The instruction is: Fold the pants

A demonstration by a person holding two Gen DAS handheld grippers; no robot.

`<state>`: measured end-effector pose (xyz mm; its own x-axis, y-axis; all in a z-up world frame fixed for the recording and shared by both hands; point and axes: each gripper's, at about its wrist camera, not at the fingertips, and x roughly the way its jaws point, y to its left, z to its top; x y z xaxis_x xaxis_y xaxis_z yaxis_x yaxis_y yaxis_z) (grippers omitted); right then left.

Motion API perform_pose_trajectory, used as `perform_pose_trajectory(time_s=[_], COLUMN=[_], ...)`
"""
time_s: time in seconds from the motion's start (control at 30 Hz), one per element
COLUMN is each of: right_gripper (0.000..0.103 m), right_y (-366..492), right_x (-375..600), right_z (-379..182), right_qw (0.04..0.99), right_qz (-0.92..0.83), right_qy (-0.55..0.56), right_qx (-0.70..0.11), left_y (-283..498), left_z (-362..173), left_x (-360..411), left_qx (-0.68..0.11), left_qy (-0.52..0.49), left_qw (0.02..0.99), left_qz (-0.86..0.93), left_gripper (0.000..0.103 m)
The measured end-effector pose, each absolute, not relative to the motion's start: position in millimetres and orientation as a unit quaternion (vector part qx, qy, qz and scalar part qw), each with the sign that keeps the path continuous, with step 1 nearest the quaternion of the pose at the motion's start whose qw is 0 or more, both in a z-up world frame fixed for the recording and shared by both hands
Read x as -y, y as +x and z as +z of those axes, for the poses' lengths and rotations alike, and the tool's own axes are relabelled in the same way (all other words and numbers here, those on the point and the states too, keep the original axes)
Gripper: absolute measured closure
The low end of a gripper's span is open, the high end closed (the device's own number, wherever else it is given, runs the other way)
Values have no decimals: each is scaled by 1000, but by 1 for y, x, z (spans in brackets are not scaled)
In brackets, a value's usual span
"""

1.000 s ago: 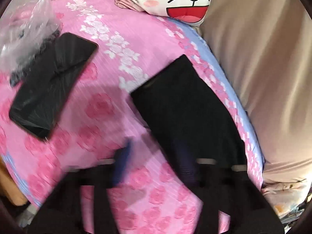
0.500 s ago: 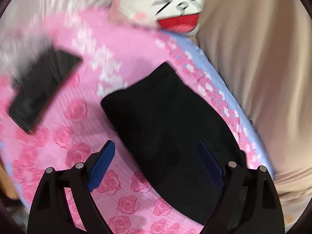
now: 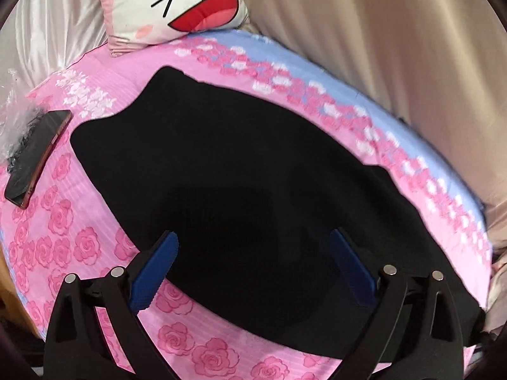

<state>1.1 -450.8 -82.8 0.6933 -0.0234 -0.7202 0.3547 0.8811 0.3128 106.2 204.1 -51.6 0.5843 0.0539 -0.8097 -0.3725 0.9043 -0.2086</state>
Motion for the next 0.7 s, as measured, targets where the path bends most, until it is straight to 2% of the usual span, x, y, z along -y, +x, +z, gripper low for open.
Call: perform_pose_trajectory(time_s=[0.1, 0.17, 0.23, 0.3, 0.33, 0.4, 0.43, 0.5, 0.63, 0.7], right_gripper=[94, 95, 94, 92, 88, 85, 81, 53, 51, 48], right_y=[-20, -27, -19, -8, -13, -30, -37, -48, -29, -15], right_x=[455, 469, 485, 508, 513, 516, 513, 500, 437, 402], right_z=[-14, 0, -29, -90, -105, -104, -98, -79, -53, -50], right_qw=[931, 937, 921, 875, 861, 871, 878, 896, 918, 922], right_qz=[-81, -104, -129, -174, -209, -217, -212, -195, -83, -35], right_qy=[202, 175, 161, 175, 175, 204, 217, 233, 237, 220], right_qx=[-292, -283, -330, -416, -429, -391, -371, -325, -308, -317], left_y=[113, 115, 117, 119, 120, 122, 124, 137, 182, 211], left_z=[-60, -68, -77, -83, -79, -64, -58, -40, -35, -49], left_x=[-203, -203, -204, -205, -205, -204, -203, -198, -175, -155], left_qx=[-446, -449, -456, -465, -462, -448, -442, -434, -467, -512], left_qy=[-161, -157, -163, -164, -164, -170, -172, -182, -202, -194], left_qw=[868, 865, 860, 854, 856, 865, 869, 876, 860, 837], left_qz=[149, 158, 161, 165, 165, 148, 138, 106, 25, -8], left_gripper=[9, 9, 9, 9, 9, 9, 9, 5, 5, 5])
